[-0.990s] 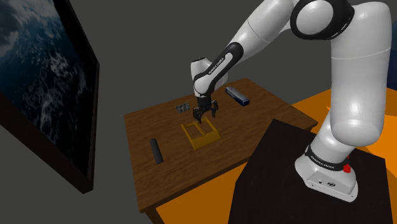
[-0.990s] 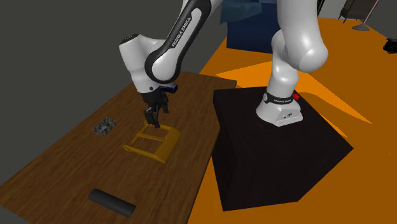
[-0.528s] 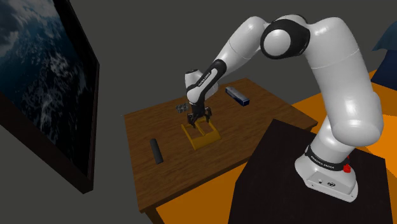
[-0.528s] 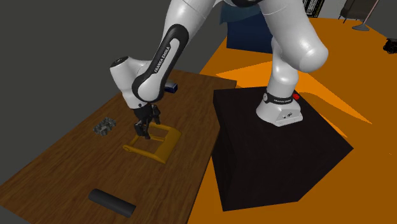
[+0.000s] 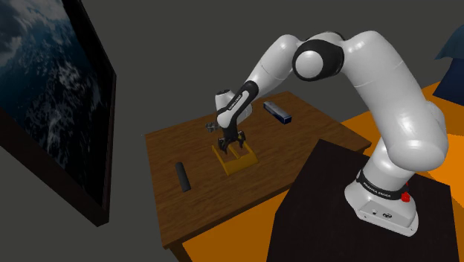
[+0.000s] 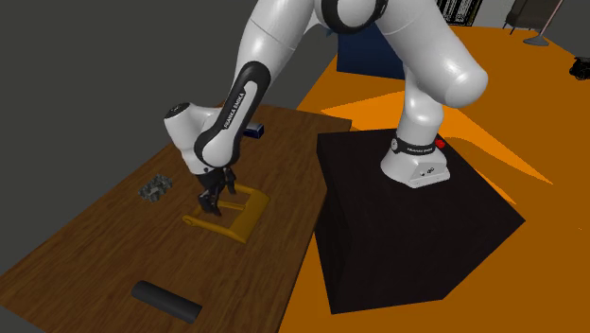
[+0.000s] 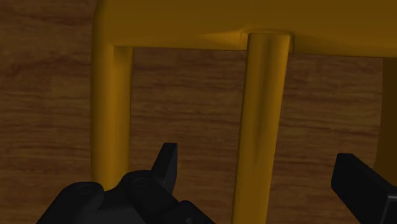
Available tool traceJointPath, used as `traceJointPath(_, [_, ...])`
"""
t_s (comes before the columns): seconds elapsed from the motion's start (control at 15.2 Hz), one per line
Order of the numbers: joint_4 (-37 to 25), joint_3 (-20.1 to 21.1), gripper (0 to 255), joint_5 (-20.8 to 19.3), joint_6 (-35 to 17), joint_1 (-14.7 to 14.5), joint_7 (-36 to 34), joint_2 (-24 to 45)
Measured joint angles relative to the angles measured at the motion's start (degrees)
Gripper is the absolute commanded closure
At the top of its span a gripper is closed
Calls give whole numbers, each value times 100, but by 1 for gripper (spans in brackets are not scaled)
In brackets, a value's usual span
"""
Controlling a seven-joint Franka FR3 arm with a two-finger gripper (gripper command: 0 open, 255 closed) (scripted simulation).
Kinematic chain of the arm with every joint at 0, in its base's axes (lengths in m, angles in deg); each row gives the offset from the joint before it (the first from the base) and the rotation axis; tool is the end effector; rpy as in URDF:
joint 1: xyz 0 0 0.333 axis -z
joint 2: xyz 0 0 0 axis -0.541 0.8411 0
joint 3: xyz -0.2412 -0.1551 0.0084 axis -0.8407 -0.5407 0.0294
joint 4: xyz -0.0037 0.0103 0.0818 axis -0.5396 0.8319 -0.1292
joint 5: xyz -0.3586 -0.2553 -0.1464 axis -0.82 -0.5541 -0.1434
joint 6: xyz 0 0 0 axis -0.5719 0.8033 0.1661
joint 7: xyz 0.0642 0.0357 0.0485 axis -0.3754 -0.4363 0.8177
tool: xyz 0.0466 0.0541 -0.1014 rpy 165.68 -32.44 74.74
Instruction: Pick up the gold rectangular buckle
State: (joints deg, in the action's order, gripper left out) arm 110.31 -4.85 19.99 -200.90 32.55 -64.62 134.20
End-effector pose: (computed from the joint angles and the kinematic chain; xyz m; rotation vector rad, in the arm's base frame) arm 0.6513 0.0344 0.0036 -3.0260 0.7167 0.2792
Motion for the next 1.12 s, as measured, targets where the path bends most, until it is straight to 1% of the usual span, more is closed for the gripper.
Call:
traceJointPath(0.13, [-56,-1,0,0,-78,-8,-3,135])
traceJointPath(0.2, [-65,-1,255,0,-85,-5,1,150])
traceJointPath(0.86, [-77,-2,255,-1,-86,-4,4,165])
traceJointPath(1.12, [14,1,255,1,10,-2,-4,-23])
